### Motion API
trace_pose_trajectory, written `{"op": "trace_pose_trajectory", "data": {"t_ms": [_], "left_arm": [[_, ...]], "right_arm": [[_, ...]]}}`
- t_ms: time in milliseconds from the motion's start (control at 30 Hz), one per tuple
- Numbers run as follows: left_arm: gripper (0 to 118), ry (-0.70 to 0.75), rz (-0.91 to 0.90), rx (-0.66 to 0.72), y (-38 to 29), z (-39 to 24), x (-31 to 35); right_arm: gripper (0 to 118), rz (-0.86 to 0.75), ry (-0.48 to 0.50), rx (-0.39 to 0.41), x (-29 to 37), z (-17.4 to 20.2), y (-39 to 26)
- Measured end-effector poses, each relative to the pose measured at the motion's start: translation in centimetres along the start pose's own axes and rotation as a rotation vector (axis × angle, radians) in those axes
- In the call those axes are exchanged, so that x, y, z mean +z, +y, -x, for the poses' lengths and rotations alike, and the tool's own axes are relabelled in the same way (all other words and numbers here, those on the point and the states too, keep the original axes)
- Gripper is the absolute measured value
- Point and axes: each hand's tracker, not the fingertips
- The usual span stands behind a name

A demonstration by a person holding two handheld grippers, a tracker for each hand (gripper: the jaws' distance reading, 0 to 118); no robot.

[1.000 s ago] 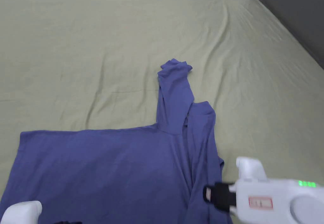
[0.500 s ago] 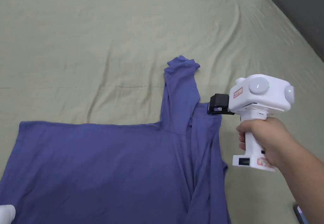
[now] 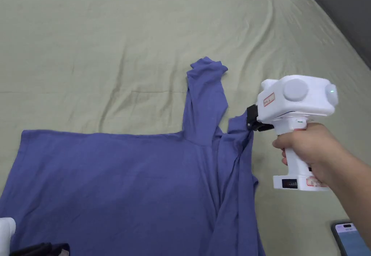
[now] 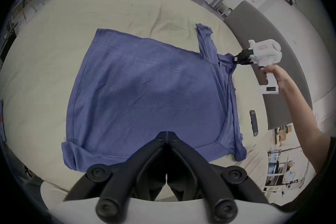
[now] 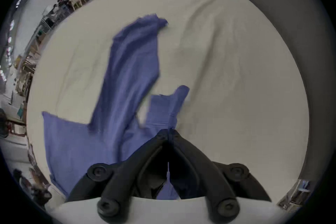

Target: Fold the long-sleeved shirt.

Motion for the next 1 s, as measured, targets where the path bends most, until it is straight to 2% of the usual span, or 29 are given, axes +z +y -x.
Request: {"op": "trace_pose_trajectory", "data": {"t_ms": [67, 133, 200, 333, 433, 567, 733, 800, 833, 867, 900, 933, 967, 1000], "left_arm": [[0, 0.011, -0.017, -0.006, 0.4, 0.2, 0.4], [0, 0.044, -0.032, -0.011, 0.8, 0.8, 0.8], [0, 0.066, -0.040, -0.009, 1.2, 1.5, 1.1], [0, 0.083, -0.061, 0.011, 1.8, 2.6, 1.7], [0, 0.088, -0.074, 0.022, 1.9, 3.0, 2.1], [0, 0.090, -0.067, 0.022, 1.8, 3.1, 1.9], [0, 0.082, -0.051, 0.024, 1.2, 2.9, 1.8], [0, 0.081, -0.046, 0.025, 1.0, 2.9, 1.7], [0, 0.081, -0.043, 0.025, 1.0, 3.0, 1.6], [0, 0.084, -0.041, 0.025, 1.0, 3.0, 1.6], [0, 0.085, -0.039, 0.025, 1.0, 3.0, 1.6], [0, 0.086, -0.040, 0.025, 0.9, 3.0, 1.6], [0, 0.087, -0.043, 0.026, 0.9, 3.0, 1.7], [0, 0.088, -0.045, 0.027, 0.9, 3.1, 1.7]], "right_arm": [[3, -0.056, 0.070, 0.004, 4.1, 0.0, -1.5], [3, -0.100, 0.111, 0.072, 8.4, 0.7, -4.3], [3, -0.109, 0.131, 0.090, 11.9, 1.7, -7.9], [3, -0.021, 0.236, 0.081, 15.6, 3.7, -16.5], [3, 0.100, 0.278, 0.069, 14.6, 5.4, -22.6], [3, 0.236, 0.248, 0.043, 9.4, 7.2, -27.7], [3, 0.315, 0.151, 0.079, 3.1, 8.5, -29.8], [3, 0.321, 0.167, 0.047, 2.4, 8.2, -29.5], [8, 0.339, 0.183, 0.024, 2.7, 8.2, -29.1], [29, 0.357, 0.192, 0.022, 3.0, 8.1, -28.5], [61, 0.351, 0.244, -0.003, 4.0, 7.9, -27.7], [112, 0.319, 0.292, -0.036, 5.2, 7.8, -26.9], [118, 0.271, 0.288, -0.023, 6.8, 7.7, -26.4], [116, 0.137, 0.300, -0.012, 9.0, 7.7, -25.3]]}}
